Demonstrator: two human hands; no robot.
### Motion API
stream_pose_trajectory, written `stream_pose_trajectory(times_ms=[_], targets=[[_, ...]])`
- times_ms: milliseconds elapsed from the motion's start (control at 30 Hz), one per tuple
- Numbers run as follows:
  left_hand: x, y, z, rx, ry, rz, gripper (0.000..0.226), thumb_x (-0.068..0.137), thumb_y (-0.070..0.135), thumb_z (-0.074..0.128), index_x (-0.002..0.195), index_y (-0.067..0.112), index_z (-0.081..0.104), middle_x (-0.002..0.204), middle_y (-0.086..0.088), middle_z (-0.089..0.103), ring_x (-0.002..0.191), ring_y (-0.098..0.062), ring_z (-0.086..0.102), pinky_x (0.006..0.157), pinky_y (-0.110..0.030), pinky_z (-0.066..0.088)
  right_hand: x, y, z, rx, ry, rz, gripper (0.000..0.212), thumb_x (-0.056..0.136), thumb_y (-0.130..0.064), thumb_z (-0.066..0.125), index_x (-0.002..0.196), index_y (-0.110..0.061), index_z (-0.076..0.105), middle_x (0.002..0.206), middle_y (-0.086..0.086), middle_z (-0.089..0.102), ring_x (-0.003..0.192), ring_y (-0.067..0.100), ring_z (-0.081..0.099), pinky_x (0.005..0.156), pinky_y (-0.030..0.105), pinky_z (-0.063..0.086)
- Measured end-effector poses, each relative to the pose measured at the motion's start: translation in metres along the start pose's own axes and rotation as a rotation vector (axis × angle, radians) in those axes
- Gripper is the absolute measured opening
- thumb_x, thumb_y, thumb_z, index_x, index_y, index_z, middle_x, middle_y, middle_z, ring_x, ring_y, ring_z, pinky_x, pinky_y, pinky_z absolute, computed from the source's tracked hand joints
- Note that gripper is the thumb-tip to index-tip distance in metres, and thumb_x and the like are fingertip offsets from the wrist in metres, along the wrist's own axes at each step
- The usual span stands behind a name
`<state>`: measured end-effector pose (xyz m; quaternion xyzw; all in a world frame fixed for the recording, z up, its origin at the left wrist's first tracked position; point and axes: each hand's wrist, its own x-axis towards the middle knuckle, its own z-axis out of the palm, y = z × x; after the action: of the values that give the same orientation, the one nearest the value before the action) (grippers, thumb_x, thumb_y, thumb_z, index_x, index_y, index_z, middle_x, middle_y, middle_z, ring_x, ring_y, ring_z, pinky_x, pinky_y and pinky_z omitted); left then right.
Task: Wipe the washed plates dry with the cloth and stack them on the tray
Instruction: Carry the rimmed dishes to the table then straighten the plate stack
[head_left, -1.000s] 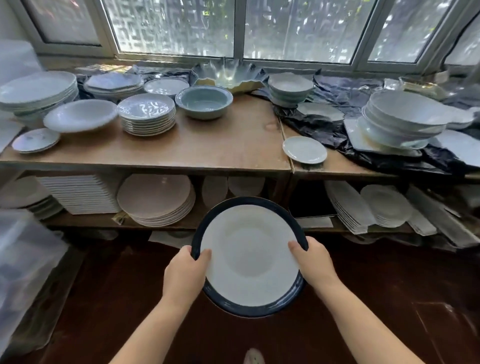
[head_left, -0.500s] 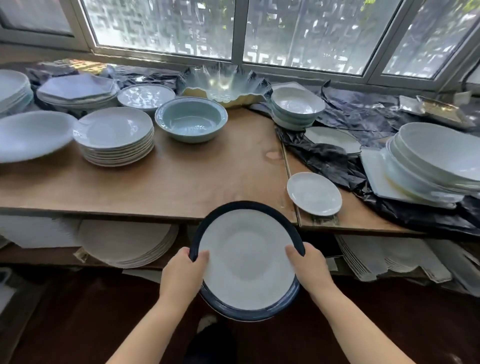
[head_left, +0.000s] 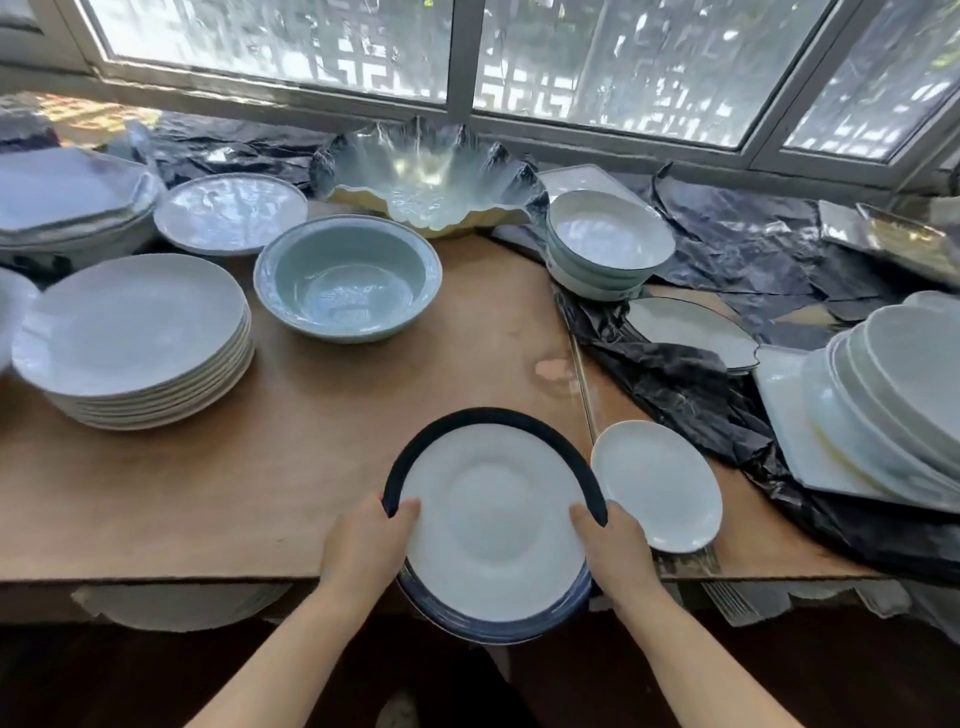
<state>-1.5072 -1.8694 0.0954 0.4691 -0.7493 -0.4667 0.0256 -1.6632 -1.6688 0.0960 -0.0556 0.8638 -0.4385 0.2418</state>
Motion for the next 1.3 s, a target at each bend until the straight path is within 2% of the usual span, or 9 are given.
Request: stream_pose_trajectory(times_ms=[67, 233, 433, 533, 633, 800, 1000, 1200, 1300], targets=[[0.018, 0.012, 0.006, -0.045, -0.005, 0.0, 0.023, 0.09, 0.038, 0.05, 0.08, 0.02, 0.061, 0.071, 0.0, 0.065, 0.069, -0.02, 0.061, 0.057, -0.03, 0.043, 0.024, -0.006, -0.002, -0.038, -0.001, 0.001, 0.014, 0.094, -0.029, 0.053, 0.084, -0.022, 0.058, 0.08, -0.001, 0.065, 0.076, 0.013, 0.06, 0.059, 0.028, 0.044], [0.067, 0.042, 0.024, -0.078, 0.013, -0.039, 0.022, 0.088, 0.035, 0.051, 0.075, 0.018, 0.057, 0.061, 0.004, 0.055, 0.055, -0.016, 0.051, 0.048, -0.026, 0.033, 0.088, -0.02, -0.006, -0.071, -0.037, 0.011, 0.019, 0.094, -0.03, 0.051, 0.085, -0.016, 0.06, 0.077, 0.004, 0.065, 0.072, 0.021, 0.061, 0.059, 0.032, 0.043], [0.133, 0.072, 0.05, -0.105, 0.047, -0.137, 0.022, 0.086, 0.038, 0.051, 0.079, 0.018, 0.058, 0.075, -0.001, 0.062, 0.075, -0.027, 0.06, 0.065, -0.034, 0.046, 0.173, -0.036, -0.008, -0.092, -0.059, 0.003, 0.021, 0.094, -0.029, 0.051, 0.076, -0.019, 0.057, 0.069, -0.001, 0.061, 0.068, 0.018, 0.058, 0.052, 0.029, 0.037], [0.161, 0.085, 0.061, -0.032, 0.075, -0.163, 0.023, 0.088, 0.041, 0.049, 0.08, 0.021, 0.057, 0.08, 0.0, 0.063, 0.079, -0.025, 0.06, 0.061, -0.031, 0.042, 0.21, -0.046, -0.008, -0.093, -0.071, -0.008, 0.023, 0.092, -0.026, 0.053, 0.073, -0.017, 0.058, 0.066, 0.0, 0.059, 0.062, 0.014, 0.055, 0.053, 0.028, 0.038], [0.183, 0.097, 0.068, 0.004, 0.105, -0.177, 0.025, 0.089, 0.042, 0.047, 0.082, 0.02, 0.058, 0.081, 0.0, 0.063, 0.08, -0.024, 0.059, 0.059, -0.03, 0.038, 0.24, -0.057, -0.007, -0.111, -0.074, -0.046, 0.028, 0.091, -0.024, 0.053, 0.063, -0.022, 0.053, 0.057, -0.007, 0.053, 0.049, 0.0, 0.049, 0.042, 0.015, 0.032], [0.211, 0.118, 0.075, 0.066, 0.181, -0.187, 0.026, 0.092, 0.039, 0.046, 0.088, 0.016, 0.057, 0.08, 0.001, 0.06, 0.082, -0.025, 0.055, 0.063, -0.033, 0.035, 0.277, -0.066, -0.005, -0.16, -0.092, -0.04, 0.024, 0.093, -0.034, 0.052, 0.071, -0.026, 0.049, 0.065, -0.005, 0.054, 0.058, 0.012, 0.05, 0.05, 0.027, 0.033], [0.23, 0.133, 0.079, 0.078, 0.233, -0.214, 0.027, 0.093, 0.037, 0.043, 0.091, 0.014, 0.057, 0.084, -0.003, 0.061, 0.084, -0.028, 0.055, 0.064, -0.033, 0.035, 0.301, -0.077, -0.001, -0.141, -0.106, -0.067, 0.032, 0.095, -0.033, 0.051, 0.067, -0.023, 0.04, 0.06, -0.005, 0.042, 0.051, 0.011, 0.038, 0.049, 0.027, 0.027], [0.232, 0.134, 0.081, 0.039, 0.227, -0.213, 0.027, 0.093, 0.039, 0.042, 0.091, 0.016, 0.056, 0.082, 0.001, 0.06, 0.08, -0.025, 0.056, 0.064, -0.033, 0.039, 0.305, -0.083, -0.002, -0.141, -0.137, -0.087, 0.025, 0.094, -0.033, 0.05, 0.072, -0.022, 0.046, 0.065, -0.005, 0.049, 0.055, 0.011, 0.044, 0.051, 0.026, 0.031], [0.228, 0.135, 0.078, 0.045, 0.213, -0.204, 0.026, 0.093, 0.04, 0.041, 0.087, 0.018, 0.053, 0.081, 0.001, 0.06, 0.078, -0.023, 0.057, 0.065, -0.033, 0.041, 0.302, -0.087, -0.006, -0.192, -0.139, -0.085, 0.018, 0.095, -0.035, 0.049, 0.083, -0.02, 0.051, 0.076, -0.003, 0.056, 0.065, 0.012, 0.051, 0.054, 0.029, 0.036]])
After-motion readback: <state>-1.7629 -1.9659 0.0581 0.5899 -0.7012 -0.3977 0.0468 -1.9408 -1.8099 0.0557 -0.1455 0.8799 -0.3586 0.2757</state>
